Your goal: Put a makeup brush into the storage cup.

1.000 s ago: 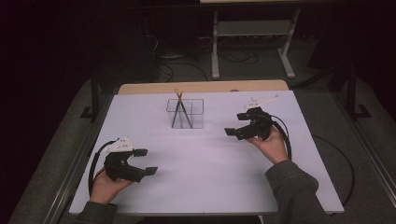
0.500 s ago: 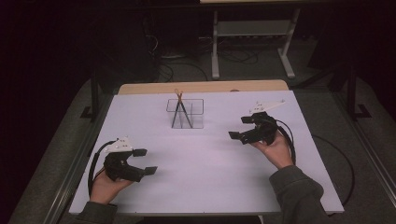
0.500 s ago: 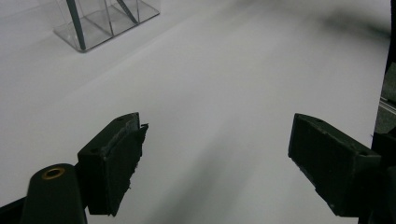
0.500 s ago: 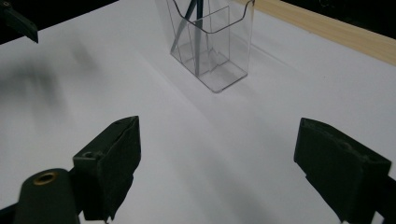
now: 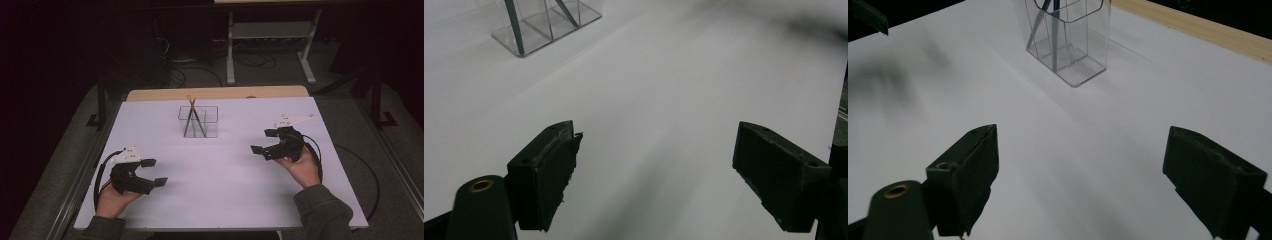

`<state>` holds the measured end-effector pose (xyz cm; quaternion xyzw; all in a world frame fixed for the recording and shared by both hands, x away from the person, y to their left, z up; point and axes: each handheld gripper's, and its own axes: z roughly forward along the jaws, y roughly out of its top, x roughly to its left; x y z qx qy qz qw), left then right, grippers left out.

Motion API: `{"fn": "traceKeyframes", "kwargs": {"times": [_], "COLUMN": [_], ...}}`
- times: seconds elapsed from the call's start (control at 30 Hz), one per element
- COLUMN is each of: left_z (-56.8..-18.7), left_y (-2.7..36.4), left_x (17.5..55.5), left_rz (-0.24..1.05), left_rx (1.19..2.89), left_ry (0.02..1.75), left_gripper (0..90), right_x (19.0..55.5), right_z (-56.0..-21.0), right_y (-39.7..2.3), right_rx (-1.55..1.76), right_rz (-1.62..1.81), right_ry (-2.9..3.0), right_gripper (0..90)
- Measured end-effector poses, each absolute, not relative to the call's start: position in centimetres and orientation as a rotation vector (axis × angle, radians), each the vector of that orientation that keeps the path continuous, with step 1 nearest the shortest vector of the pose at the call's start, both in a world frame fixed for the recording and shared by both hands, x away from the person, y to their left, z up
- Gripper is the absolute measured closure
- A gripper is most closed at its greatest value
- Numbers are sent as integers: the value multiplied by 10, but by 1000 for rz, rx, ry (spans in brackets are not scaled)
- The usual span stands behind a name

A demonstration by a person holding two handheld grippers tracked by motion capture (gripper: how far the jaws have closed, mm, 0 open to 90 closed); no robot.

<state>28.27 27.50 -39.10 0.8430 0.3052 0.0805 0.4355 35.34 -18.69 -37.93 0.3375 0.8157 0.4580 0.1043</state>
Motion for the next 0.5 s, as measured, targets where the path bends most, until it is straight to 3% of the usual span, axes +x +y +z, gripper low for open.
{"fn": "traceKeyframes", "kwargs": {"times": [0.5], "left_z": [-391], "left_y": [273], "left_x": [279], "left_rz": [233], "left_rx": [2089], "left_ry": [773], "left_gripper": [172], "right_x": [336], "right_z": [-384], "right_y": [-199], "right_rx": [1005], "right_rz": [1345], "right_ry": [2388], "right_gripper": [139]}}
